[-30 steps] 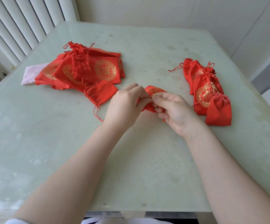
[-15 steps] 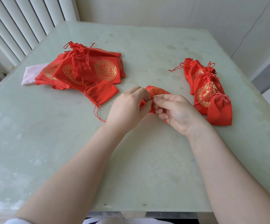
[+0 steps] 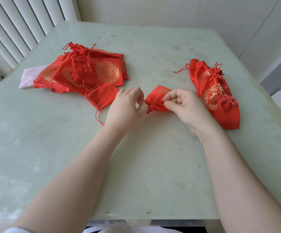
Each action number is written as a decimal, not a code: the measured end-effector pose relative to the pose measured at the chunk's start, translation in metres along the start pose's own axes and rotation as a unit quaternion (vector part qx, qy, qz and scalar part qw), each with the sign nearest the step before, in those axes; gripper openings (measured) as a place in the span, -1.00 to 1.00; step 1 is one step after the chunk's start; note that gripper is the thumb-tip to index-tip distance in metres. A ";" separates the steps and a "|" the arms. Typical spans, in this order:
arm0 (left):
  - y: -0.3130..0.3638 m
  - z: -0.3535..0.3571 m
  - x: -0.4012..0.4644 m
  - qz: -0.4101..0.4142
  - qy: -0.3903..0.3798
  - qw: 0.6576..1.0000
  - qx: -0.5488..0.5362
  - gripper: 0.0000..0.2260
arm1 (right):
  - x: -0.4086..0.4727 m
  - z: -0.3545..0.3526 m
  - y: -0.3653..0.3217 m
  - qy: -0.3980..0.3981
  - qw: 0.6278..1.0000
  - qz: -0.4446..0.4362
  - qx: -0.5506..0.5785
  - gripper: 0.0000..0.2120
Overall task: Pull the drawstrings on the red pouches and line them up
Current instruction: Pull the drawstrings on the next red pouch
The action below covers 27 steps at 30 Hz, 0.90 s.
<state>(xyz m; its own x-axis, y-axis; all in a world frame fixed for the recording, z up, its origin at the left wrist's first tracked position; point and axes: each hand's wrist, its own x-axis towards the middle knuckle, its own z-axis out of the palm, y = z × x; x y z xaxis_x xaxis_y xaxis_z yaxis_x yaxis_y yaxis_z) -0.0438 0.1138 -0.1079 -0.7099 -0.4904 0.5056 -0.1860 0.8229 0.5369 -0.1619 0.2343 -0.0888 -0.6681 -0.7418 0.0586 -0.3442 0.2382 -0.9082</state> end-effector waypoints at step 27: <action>0.039 -0.028 0.006 -0.260 -0.016 0.934 -0.245 -0.79 | -0.009 0.015 -0.012 -0.020 0.986 -0.120 -0.117 -0.63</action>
<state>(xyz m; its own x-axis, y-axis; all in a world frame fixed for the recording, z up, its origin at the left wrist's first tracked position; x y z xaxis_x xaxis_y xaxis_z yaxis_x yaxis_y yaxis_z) -0.0362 0.1351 -0.0649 -0.6321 -0.7714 0.0741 -0.1833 0.2418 0.9529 -0.1421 0.2293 -0.0849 -0.5239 -0.8173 0.2398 -0.6355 0.1876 -0.7489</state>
